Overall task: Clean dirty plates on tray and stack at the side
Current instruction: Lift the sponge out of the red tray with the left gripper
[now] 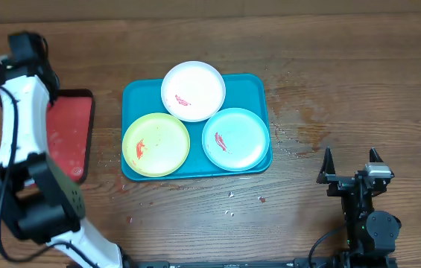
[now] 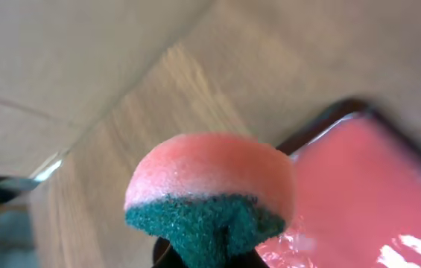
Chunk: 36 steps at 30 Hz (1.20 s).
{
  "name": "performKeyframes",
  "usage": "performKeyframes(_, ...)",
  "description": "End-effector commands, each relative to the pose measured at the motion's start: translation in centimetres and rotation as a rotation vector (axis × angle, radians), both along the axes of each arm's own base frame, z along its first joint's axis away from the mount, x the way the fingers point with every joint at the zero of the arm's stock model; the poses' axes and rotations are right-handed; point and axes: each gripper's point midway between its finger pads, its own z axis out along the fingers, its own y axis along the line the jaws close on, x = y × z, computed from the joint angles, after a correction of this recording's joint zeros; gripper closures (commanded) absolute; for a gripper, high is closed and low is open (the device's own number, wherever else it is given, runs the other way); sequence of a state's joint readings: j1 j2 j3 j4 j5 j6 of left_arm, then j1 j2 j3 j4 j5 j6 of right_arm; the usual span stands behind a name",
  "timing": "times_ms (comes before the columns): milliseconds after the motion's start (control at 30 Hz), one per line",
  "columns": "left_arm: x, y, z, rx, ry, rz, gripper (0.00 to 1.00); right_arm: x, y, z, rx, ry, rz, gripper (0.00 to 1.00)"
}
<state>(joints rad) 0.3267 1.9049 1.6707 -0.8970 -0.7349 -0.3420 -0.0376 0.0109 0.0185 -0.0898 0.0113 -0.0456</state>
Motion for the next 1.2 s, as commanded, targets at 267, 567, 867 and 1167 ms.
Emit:
performKeyframes(267,-0.2,-2.4,-11.0,-0.22,0.044,-0.018,0.96,0.0,0.0,-0.2,-0.004,-0.003,-0.003,0.0)
performKeyframes(567,0.3,-0.6,0.5,-0.042,-0.104,0.016,0.96,0.0,0.0,-0.2,-0.004,-0.003,-0.003,0.0)
performKeyframes(867,-0.3,-2.5,-6.2,-0.233,-0.091,0.012,0.96,0.0,0.0,-0.2,-0.004,-0.003,-0.003,0.0)
performKeyframes(1167,-0.2,-4.8,-0.5,-0.288,-0.13,-0.045,0.96,0.0,0.0,-0.2,-0.004,-0.003,-0.003,0.0)
